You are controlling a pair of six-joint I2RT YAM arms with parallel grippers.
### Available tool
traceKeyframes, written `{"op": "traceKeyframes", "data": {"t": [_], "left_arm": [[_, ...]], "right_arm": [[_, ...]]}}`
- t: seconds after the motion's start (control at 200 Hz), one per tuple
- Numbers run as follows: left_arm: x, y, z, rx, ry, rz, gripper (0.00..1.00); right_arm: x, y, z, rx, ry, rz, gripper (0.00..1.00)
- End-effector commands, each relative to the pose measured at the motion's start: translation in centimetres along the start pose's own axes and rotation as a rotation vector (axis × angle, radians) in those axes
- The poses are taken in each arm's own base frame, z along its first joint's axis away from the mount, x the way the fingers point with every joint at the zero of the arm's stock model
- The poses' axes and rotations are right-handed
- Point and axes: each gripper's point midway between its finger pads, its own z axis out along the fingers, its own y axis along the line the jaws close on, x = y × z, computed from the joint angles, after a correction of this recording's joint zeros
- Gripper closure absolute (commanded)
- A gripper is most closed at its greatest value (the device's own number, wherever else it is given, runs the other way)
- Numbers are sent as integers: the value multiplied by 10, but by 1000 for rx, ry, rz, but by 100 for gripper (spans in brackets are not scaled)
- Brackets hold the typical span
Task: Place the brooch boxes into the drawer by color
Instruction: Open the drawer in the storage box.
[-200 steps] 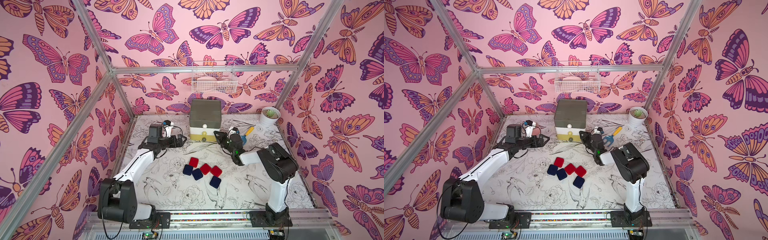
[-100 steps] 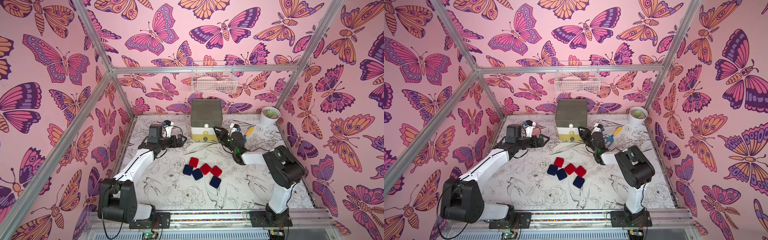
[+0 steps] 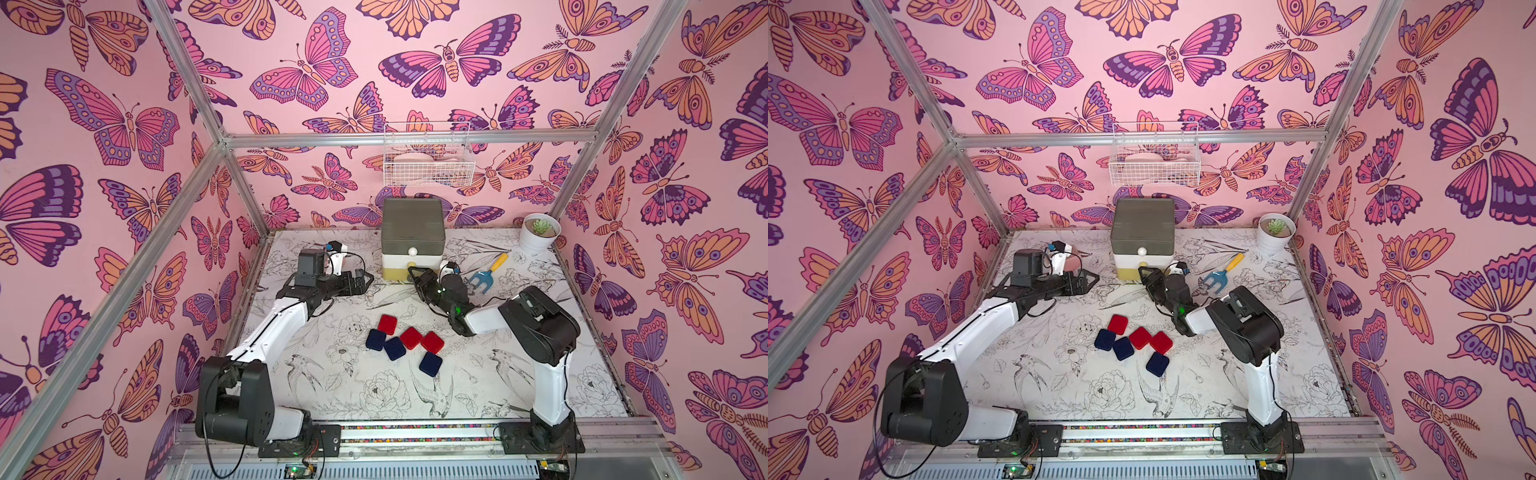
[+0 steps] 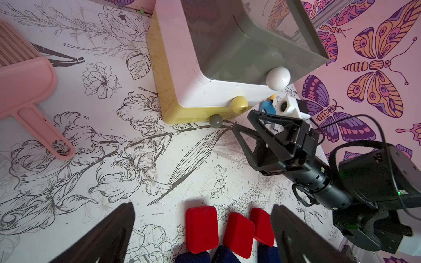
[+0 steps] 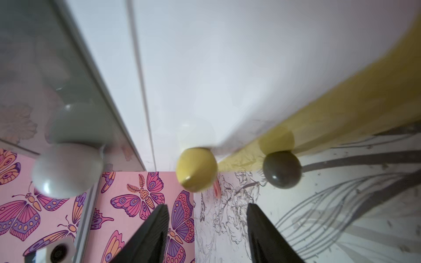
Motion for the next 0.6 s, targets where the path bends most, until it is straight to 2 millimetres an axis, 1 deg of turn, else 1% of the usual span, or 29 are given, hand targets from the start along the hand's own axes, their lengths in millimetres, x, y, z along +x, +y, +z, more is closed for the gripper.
{"op": "traceKeyframes", "data": {"t": [0.0,0.055,0.2,0.331,0.396,0.596], "left_arm": [[6,3,-3,-8,11,2,0],[6,3,-3,-6,9,4,0],[6,3,-2,-7,10,3,0],[6,3,-3,-8,10,3,0],[6,4,-3,-8,10,4,0],[6,4,-3,-8,10,3,0]], "right_arm": [[-5,8,7,-30,-26,6,40],[-6,10,8,-31,-27,5,40],[-5,7,13,-26,-26,6,42],[-8,4,17,-23,-34,3,45],[-10,6,19,-22,-35,-6,47],[-16,7,21,-22,-50,-13,48]]}}
